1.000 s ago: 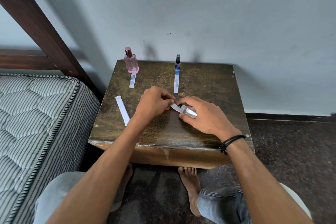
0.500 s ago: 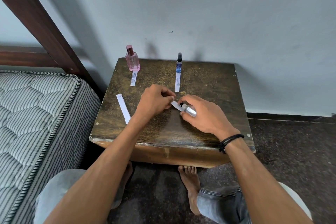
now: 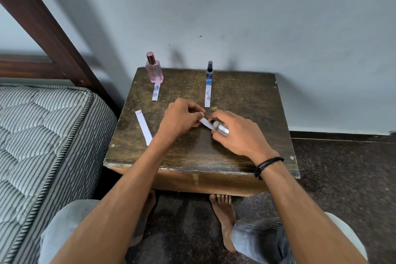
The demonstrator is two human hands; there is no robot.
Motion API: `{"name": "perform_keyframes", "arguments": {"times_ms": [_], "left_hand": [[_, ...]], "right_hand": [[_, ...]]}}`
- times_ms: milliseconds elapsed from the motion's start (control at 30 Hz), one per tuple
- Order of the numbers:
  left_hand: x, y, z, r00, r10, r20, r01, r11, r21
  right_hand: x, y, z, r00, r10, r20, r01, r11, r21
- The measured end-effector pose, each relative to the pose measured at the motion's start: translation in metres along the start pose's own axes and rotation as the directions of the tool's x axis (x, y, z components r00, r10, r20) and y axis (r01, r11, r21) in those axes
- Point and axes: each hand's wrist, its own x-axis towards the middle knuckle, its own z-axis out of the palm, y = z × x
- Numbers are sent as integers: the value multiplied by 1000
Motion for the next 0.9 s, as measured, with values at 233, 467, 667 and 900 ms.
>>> {"name": "perform_keyframes", "arguments": {"times_ms": [233,467,667,900], "left_hand": [[0,0,0,1000,-4,2,4,1000,-18],[0,0,0,1000,-8,3,8,999,-35],[1,-1,0,1000,-24,13,25,999,-49],[1,-2,-1,1000,-24,17,25,998,-59]], "right_hand": [[0,-1,-1,1000,-2,3,2,1000,-7],[0,-2,-1,1000,-6,-1,6,1000,-9],[0,-3,-1,1000,0,-2,0,1000,-3],[-2,4,-12,999,34,31,-35,998,44]]}}
